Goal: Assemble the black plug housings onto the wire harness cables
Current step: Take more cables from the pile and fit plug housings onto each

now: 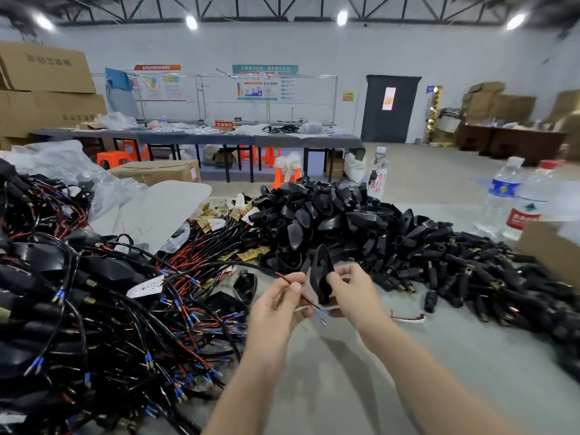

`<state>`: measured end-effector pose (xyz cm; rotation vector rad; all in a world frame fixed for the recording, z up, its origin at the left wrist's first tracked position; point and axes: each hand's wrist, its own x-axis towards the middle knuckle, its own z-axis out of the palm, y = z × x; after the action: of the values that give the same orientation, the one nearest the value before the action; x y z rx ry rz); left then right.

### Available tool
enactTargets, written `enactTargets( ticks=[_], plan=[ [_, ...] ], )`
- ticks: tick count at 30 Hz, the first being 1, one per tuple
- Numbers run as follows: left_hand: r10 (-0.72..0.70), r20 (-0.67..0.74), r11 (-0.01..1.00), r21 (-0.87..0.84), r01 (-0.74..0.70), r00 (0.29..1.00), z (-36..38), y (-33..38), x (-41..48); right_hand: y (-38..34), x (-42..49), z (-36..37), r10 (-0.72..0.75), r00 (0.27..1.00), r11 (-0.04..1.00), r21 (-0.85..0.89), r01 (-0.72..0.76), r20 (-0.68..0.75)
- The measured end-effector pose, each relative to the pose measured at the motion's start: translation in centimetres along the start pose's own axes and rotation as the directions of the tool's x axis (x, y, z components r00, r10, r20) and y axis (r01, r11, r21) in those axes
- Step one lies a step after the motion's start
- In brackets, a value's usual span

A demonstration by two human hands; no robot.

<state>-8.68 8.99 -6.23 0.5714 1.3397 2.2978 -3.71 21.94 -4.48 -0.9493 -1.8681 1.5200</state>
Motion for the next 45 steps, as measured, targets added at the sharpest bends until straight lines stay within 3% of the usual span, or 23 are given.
enactTargets(
  ticks=[10,14,16,20,26,33,45],
  plan=[
    [-0.017,0.047,0.965,-0.26,0.029,0.999,4.6,0.9,-5.0,4.3,-8.2,-9.9,0.127,0.992,0.886,0.447,-0.123,0.021],
    [0.089,-0.032,0.995,-0.05,-0.09,0.996,5.1,1.7,-5.2,5.6,-9.7,-10.1,0.099,0.993,0.833,0.541,-0.118,0.063],
    [0.088,0.006,0.992,0.094,-0.089,0.996,5.7,0.9,-6.3,6.0,-10.1,-10.0,0.1,0.992,0.807,0.577,-0.125,0.074],
    [0.009,0.127,0.974,0.224,-0.037,0.992,7.5,-2.0,-8.6,6.4,-10.2,-10.1,0.075,0.995,0.779,0.619,-0.095,0.058],
    [0.006,0.022,0.991,0.136,-0.009,1.0,6.9,-2.9,-7.8,6.8,-9.8,-10.7,0.005,1.0,0.792,0.61,-0.012,0.013],
    [0.052,-0.02,0.995,0.081,-0.05,0.998,6.4,-3.0,-7.5,7.5,-9.4,-10.5,-0.019,0.999,0.796,0.605,-0.016,0.051],
    [0.084,0.058,0.958,0.269,-0.097,0.995,5.9,-3.5,-7.9,7.5,-9.5,-10.3,-0.051,0.996,0.754,0.657,-0.009,0.073]
  ],
)
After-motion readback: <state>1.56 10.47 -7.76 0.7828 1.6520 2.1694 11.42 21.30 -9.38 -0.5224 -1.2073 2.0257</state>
